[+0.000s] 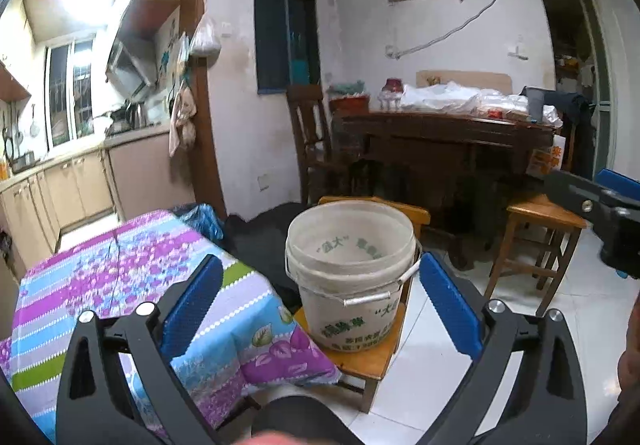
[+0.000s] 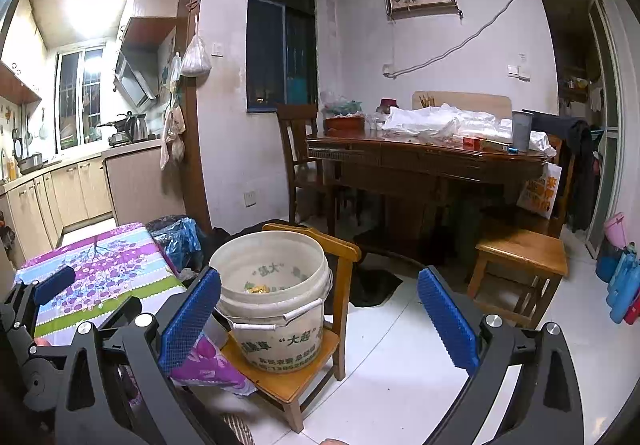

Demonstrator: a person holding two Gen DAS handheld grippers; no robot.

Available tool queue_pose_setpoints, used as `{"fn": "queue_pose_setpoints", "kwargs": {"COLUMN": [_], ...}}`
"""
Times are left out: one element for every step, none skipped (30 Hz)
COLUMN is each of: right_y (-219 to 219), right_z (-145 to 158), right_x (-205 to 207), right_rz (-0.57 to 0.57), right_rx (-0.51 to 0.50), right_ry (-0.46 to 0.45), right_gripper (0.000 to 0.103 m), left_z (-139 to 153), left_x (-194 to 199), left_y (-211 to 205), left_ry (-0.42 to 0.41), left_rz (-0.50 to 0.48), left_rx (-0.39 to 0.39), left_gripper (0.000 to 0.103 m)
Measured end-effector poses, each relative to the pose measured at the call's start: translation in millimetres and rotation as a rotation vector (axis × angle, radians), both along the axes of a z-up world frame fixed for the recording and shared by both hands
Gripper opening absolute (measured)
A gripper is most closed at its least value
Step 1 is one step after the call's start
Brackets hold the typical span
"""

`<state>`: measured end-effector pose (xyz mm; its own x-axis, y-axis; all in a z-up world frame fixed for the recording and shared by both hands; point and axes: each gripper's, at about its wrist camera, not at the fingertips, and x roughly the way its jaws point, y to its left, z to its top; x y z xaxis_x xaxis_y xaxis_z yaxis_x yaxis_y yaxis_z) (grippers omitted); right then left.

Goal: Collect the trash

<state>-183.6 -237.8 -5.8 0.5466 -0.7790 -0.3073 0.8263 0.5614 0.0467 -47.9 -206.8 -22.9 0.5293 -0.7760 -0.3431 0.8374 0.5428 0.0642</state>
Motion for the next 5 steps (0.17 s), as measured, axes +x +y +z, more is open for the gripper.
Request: {"fn": "queue_pose_setpoints", "kwargs": {"right_y": [-0.5,-0.2,-0.3,-0.9,-0.4], "right_z": [-0.5,-0.2,-0.2,-0.6,-0.6], "right_x": [0.4,-0.1,-0.1,0.3,0.0], "right_rz": [0.0,0.0,0.001,0.002,0.002], "right_rx": [0.0,0.0,0.0,0.001,0.001], "right_ry": [-0.001,0.001,0.001,0.001,0.001], "right_gripper": [0.098,0.098,0.098,0.098,0.098], "left_z": [0.0,0.0,-0.2,-0.2,-0.2], "left_x": [0.2,0.7,0.8,1.3,1.8], "left_y": [-0.7,-0.5,0.3,0.6,0.9], "left_ry": [0.006,0.011,0.013,0.017,0.021], "left_rz": [-0.001,0.002,0.007,0.011,0.015], "left_rx": [0.003,0.005,0.003,0.002,0.001], "left_gripper": [0.095,0.095,0.095,0.095,0.095]}}
